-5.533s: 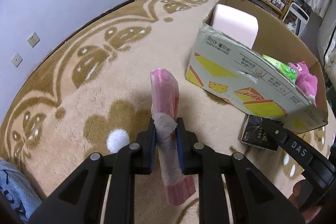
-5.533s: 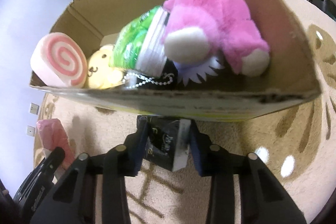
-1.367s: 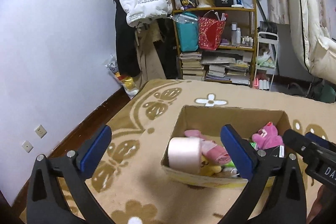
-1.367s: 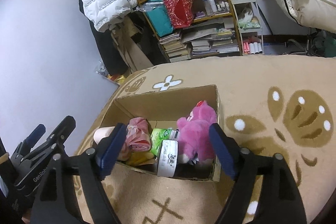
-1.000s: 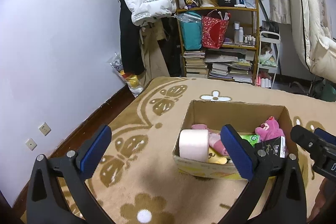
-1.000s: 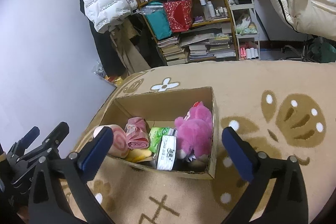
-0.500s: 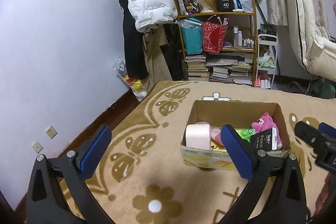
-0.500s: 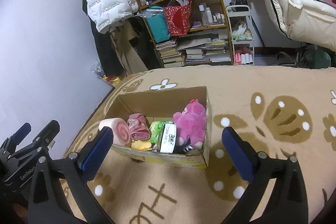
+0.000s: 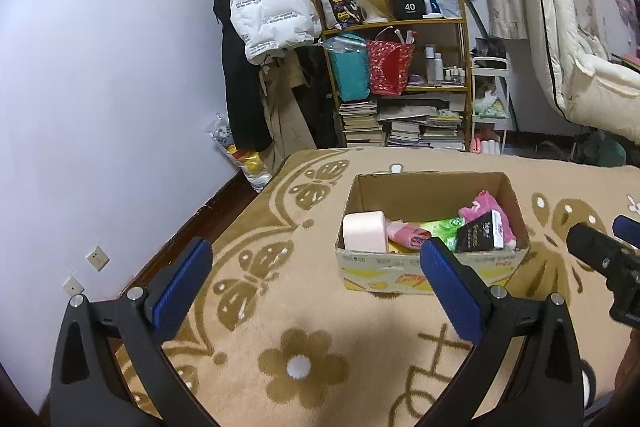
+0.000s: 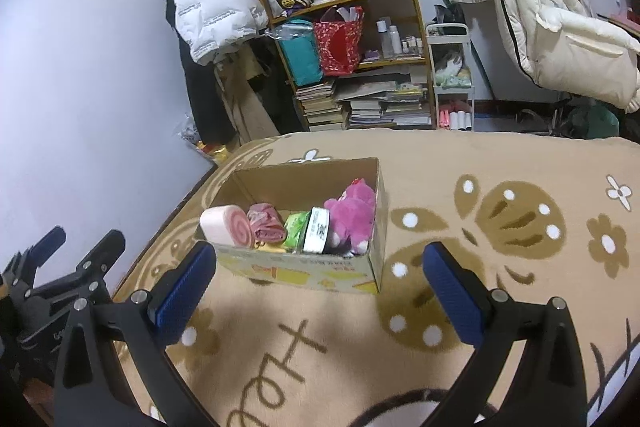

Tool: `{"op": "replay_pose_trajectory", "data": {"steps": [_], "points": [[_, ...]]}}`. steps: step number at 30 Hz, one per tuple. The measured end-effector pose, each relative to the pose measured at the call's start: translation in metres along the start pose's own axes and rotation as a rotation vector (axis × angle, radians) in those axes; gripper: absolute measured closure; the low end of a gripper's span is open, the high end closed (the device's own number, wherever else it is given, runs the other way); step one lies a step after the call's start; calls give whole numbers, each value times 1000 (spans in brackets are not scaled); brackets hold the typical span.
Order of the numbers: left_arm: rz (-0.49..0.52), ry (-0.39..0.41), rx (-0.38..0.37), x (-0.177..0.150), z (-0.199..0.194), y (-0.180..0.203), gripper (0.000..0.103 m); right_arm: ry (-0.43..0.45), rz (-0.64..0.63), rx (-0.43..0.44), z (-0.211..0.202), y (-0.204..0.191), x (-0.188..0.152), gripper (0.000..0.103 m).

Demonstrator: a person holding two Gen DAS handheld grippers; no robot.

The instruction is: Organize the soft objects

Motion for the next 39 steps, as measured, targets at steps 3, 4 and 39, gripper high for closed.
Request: {"op": "replay_pose_trajectory", "data": {"steps": [3,4,39], "points": [[1,-4,-8,-5,-6,2,0,1,-13,-8,-7,-1,-7,0],[-1,-6,-10,-7,-7,3,1,1,-16,-11,-9,-1,-10,0],[41,-90,-72,-57,26,15,0,-44,-36,-93,18,14,-53,0]]}}
Point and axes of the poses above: each gripper's, at about its wrist camera, not at the fingertips, and z roughly the way its jaws point, y to its right, x to its top, the point moved 10 cm from there along z, roughly the way its jaws point, and after that the axes turned 10 degrees about -x, right-handed, at the moved point
